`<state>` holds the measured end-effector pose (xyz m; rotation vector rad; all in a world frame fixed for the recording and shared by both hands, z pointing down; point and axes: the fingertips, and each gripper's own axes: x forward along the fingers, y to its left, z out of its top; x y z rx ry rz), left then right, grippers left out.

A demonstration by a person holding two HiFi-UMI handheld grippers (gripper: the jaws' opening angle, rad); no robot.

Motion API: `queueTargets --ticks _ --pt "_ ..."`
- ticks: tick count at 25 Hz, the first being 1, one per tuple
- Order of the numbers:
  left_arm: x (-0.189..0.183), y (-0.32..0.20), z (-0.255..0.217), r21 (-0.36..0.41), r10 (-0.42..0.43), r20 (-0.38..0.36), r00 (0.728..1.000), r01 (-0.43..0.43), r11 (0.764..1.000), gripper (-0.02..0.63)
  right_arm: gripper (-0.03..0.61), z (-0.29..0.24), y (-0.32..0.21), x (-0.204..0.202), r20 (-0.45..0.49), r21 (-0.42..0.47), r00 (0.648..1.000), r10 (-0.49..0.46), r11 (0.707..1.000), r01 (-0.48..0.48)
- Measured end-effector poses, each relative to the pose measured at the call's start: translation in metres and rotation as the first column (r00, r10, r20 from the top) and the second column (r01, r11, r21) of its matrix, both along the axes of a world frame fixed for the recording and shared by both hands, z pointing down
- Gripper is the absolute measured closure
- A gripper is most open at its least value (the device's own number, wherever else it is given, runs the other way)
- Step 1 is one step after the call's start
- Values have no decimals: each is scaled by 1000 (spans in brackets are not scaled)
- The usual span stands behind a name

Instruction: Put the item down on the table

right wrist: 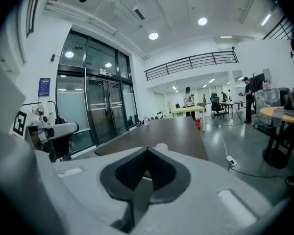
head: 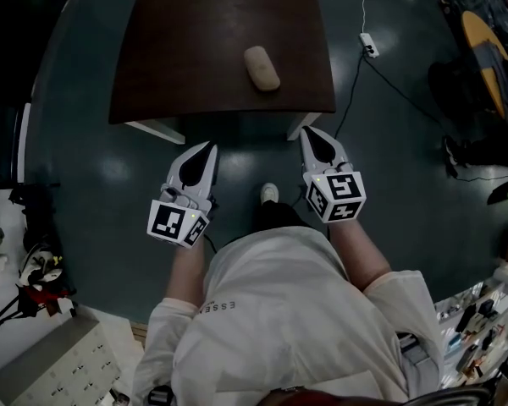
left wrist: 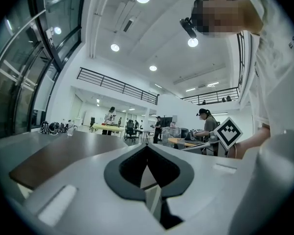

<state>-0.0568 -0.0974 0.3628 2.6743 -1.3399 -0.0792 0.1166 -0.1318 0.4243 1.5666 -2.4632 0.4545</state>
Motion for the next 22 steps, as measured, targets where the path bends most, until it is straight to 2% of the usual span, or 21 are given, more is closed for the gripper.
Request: queueTargets --ticks 8,15,22 --pt "-35 112 11 -38 -23 -15 1000 22 999 595 591 -1 118 -20 -9 -9 999 31 999 -31" --pt "-14 183 11 -19 -3 -44 999 2 1000 595 591 -5 194 -3 -4 -25 999 47 999 -47" --pt "7 213 -3 17 7 -38 999 -7 1000 595 591 -15 226 5 -10 11 998 67 998 -67"
